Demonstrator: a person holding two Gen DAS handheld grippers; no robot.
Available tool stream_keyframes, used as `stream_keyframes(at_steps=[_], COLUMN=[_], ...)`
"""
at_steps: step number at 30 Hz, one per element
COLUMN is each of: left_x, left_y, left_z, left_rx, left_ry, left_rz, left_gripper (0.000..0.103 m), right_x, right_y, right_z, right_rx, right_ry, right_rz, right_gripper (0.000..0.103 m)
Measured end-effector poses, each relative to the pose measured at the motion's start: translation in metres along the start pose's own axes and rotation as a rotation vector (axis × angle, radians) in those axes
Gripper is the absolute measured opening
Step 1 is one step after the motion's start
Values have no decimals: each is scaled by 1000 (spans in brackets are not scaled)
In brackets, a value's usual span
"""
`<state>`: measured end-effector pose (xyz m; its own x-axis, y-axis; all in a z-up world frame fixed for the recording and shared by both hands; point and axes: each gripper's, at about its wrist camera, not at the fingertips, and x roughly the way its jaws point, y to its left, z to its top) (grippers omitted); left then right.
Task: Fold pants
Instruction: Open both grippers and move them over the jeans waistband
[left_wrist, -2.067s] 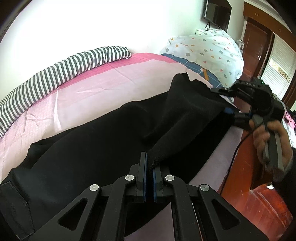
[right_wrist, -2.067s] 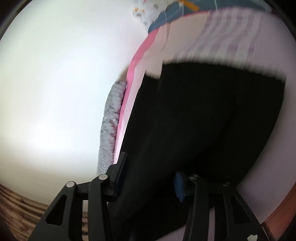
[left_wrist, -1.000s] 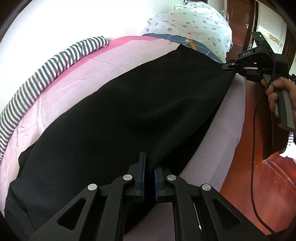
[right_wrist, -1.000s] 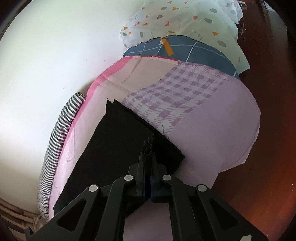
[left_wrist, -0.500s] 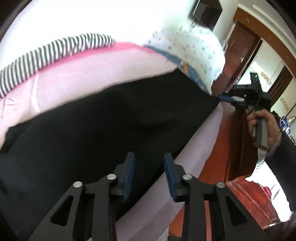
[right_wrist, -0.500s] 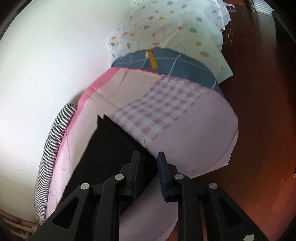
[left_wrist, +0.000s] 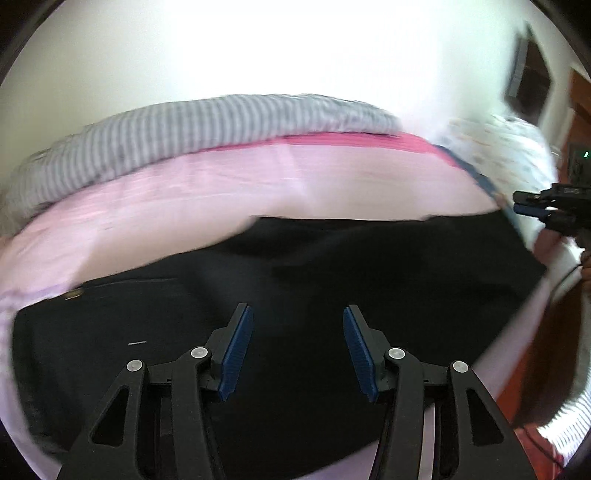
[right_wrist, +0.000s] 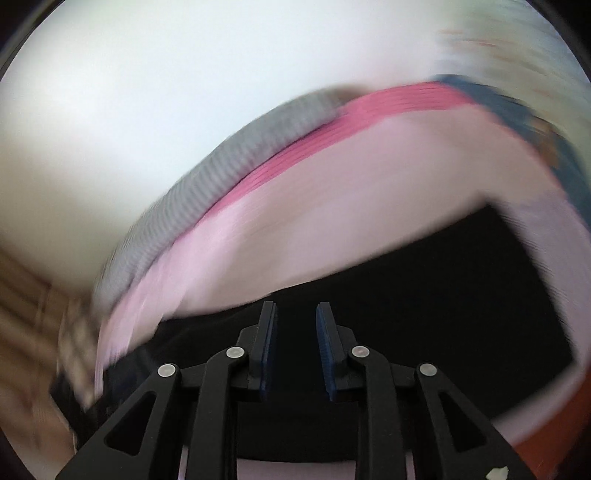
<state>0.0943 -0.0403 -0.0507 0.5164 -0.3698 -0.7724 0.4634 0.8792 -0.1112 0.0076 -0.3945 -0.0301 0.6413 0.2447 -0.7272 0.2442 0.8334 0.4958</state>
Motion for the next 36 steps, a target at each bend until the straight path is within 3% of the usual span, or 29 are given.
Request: stream_keyframes(at_steps=[6, 11, 16, 21, 23, 26, 27, 29, 32, 36], left_x=[-25, -39, -40, -32, -27, -26, -25, -26, -27, -26], left_y=[63, 111, 135, 142, 144, 146, 146, 146, 147, 149], left_z=[-23, -43, -55, -62, -65, -71, -71, -70, -67, -68], left_rx=[-79, -159, -182, -170, -170, -180, -179, -176, -177, -176], left_ry=[-49, -58, -50, -33, -24, -23, -23, -22, -22, -26], left_rz=[158, 235, 295, 290, 286, 270, 267, 264, 270, 270], left_gripper=[52, 52, 52, 53, 54, 54, 54, 54, 54, 54], right_x=[92, 166, 217, 248, 253, 264, 265, 261, 249, 251], right_y=[112, 180, 219, 229, 229, 233, 234, 237, 246, 245], right_z=[11, 5, -5, -7, -9, -16, -19, -20, -12, -4], right_rx=[-253, -415, -547, -585, -602, -618, -624, -644, -645, -609], right_ry=[237, 419, 519, 602, 621, 660, 661, 635, 552, 515], right_rz=[169, 214, 191, 201, 199, 208, 219, 222, 243, 233], right_gripper=[27, 27, 27, 27, 33, 33, 31, 14, 11, 8])
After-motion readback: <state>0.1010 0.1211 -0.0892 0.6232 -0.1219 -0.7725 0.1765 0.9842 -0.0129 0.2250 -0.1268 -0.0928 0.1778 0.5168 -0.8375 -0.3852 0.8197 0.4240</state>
